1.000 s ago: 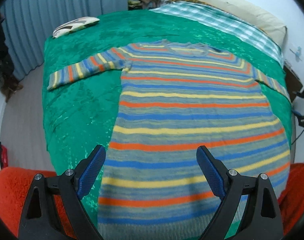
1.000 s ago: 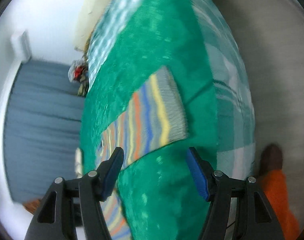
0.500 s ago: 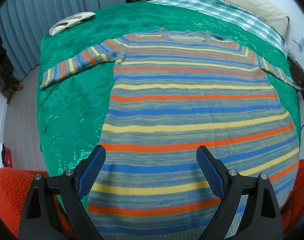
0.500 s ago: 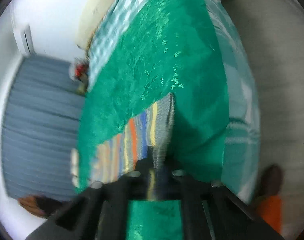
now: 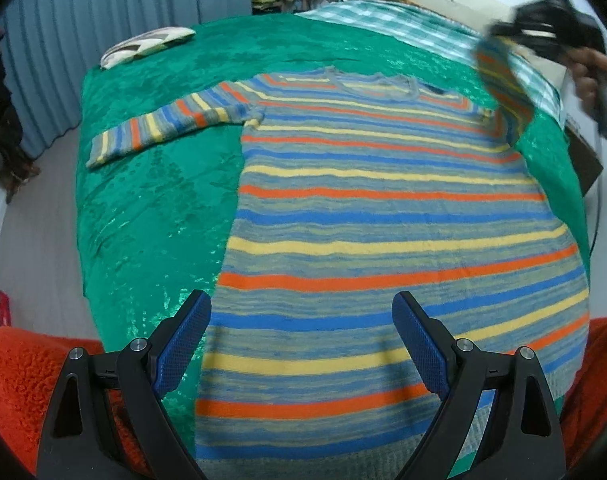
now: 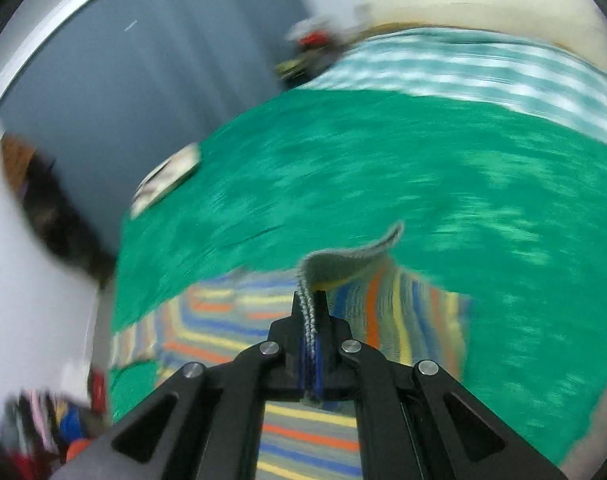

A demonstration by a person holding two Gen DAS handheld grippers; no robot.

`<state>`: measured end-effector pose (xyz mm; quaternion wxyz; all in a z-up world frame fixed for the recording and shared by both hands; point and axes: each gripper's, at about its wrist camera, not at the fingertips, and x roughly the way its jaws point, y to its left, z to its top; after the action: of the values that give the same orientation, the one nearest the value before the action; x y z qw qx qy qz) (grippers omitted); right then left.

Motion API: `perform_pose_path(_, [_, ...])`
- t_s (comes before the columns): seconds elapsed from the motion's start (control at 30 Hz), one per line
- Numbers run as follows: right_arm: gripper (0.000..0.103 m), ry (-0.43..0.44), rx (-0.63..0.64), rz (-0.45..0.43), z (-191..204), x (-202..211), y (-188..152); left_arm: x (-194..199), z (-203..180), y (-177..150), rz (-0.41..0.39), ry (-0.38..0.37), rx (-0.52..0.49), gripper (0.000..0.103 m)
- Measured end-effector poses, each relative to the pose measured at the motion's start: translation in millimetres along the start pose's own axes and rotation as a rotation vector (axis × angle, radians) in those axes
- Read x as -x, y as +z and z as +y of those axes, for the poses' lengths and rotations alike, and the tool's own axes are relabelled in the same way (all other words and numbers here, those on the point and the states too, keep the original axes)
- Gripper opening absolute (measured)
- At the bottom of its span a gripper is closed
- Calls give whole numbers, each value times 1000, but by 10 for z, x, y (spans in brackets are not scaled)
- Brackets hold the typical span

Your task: Fold small clothes

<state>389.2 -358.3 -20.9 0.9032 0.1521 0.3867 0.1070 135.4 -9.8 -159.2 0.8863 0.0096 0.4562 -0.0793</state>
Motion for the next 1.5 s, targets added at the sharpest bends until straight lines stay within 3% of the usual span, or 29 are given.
perform_pose_path(0.03, [5, 48, 17, 30, 138, -156, -27, -8, 21, -1, 5, -5, 8, 93])
perform_pose_path(0.07, [18, 112, 9, 75, 236, -349, -52, -19, 47, -2, 11, -10, 16, 93])
perform_pose_path(0.1, [46, 174, -13, 129, 291, -542, -95, -28, 79, -1, 16, -17, 29, 93])
perform_pose_path(0.13, [56, 224, -34, 164, 332, -661, -149, -32, 98, 1, 17, -21, 36, 93])
perform_pose_path(0.17, [57, 261, -43, 167, 342, -697, -173, -34, 128, 6, 19, -29, 49, 93])
perform_pose_path(0.27, [57, 263, -64, 124, 140, -585, -164, -37, 194, 14, 21, -46, 77, 93])
perform_pose_path(0.33, [57, 132, -67, 124, -88, -478, -144, -54, 220, 26, 28, -57, 91, 93])
perform_pose_path(0.43, [51, -74, 56, 200, -188, -441, -249, -77, 225, 39, 33, -70, 100, 93])
perform_pose_path(0.5, [30, -64, 108, 271, -211, -527, -407, -93, 210, 36, 40, -72, 98, 93])
perform_pose_path(0.63, [30, -102, 243, 361, -114, -818, -759, -136, 163, 19, 53, -63, 81, 93])
perform_pose_path(0.67, [30, -172, 278, 380, -150, -925, -848, -131, 156, 10, 52, -56, 75, 93])
perform_pose_path(0.73, [18, -319, 262, 452, -444, -1077, -971, -123, 154, -5, 49, -44, 68, 93])
perform_pose_path(0.77, [3, -344, 224, 440, -587, -1026, -975, -116, 160, -13, 47, -40, 66, 93])
perform_pose_path(0.8, [0, -356, 188, 409, -701, -941, -950, -113, 166, -20, 45, -38, 65, 93])
perform_pose_path(0.83, [0, -403, 166, 380, -790, -828, -909, -120, 171, -24, 47, -39, 65, 93])
perform_pose_path(0.87, [8, -429, 161, 361, -826, -758, -874, -132, 168, -20, 50, -41, 64, 93])
perform_pose_path(1.0, [10, -318, 190, 296, -724, -638, -686, -205, 129, -2, 64, -38, 56, 93])
perform_pose_path(1.1, [10, -262, 241, 310, -592, -896, -636, -240, 100, -13, 75, -28, 46, 93])
perform_pose_path(1.23, [10, -405, 238, 372, -819, -1241, -725, -252, 66, -31, 80, -9, 16, 93])
perform_pose_path(1.27, [0, -461, 201, 342, -918, -1176, -692, -250, 63, -34, 80, -8, 13, 93])
perform_pose_path(1.33, [10, -531, 161, 327, -1044, -1047, -661, -259, 63, -32, 81, -12, 8, 93])
perform_pose_path(1.37, [10, -521, 140, 314, -1072, -932, -657, -266, 63, -26, 81, -16, 7, 93])
perform_pose_path(1.5, [12, -317, 180, 312, -776, -523, -820, -267, 38, -17, 85, -33, 4, 93])
